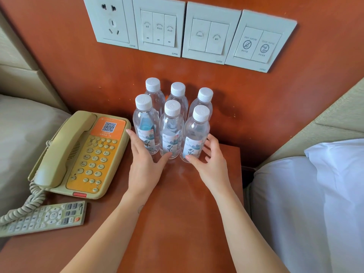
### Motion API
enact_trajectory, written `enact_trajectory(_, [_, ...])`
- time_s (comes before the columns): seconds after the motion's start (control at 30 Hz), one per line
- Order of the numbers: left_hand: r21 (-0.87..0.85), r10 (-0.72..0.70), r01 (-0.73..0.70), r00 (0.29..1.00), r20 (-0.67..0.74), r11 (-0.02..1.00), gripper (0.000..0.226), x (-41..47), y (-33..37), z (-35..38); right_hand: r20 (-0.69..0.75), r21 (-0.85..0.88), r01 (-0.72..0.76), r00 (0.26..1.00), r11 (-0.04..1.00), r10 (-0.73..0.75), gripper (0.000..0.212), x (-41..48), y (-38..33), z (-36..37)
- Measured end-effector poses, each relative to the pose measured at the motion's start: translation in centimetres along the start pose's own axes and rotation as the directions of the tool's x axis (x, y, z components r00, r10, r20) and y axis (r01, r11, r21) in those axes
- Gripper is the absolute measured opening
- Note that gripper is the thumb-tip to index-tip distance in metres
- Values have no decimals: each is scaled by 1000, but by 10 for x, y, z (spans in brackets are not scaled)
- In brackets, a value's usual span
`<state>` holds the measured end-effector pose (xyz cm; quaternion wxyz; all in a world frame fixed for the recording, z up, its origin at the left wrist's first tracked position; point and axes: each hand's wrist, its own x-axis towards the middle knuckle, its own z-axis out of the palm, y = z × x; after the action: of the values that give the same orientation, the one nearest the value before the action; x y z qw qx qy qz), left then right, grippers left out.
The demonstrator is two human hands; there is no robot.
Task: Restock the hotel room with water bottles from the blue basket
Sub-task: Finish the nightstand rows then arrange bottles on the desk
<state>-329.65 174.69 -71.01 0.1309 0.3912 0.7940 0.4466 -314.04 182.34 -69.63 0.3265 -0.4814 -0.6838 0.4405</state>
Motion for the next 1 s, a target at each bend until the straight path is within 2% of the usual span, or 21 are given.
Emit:
enact_trajectory(0.23, [-61,34,-35,999,-15,998,125,-5,36,-28,-48,9,-23,999,1000,23,80,-6,-34,-22])
enact_trajectory(0.5, [-36,45,-44,999,18,998,123,-27,129,-107,-69,53,-126,989,991,129,78,-36,-115,-81])
enact_trajectory(0.63, [-43,162,-160,985,52,986,110,-39,205,-143,-86,58,-151,984,987,156,75,-61,-174,-133])
enact_trajectory(0.77, [-101,261,-251,960,100,963,109,-47,297,-167,-174,82,-172,967,982,184,70,-90,-233,-208])
enact_trajectory(1.0, [-228,488,-447,856,171,865,108,-79,441,-178,-368,32,-130,920,991,132,63,-149,-319,-339])
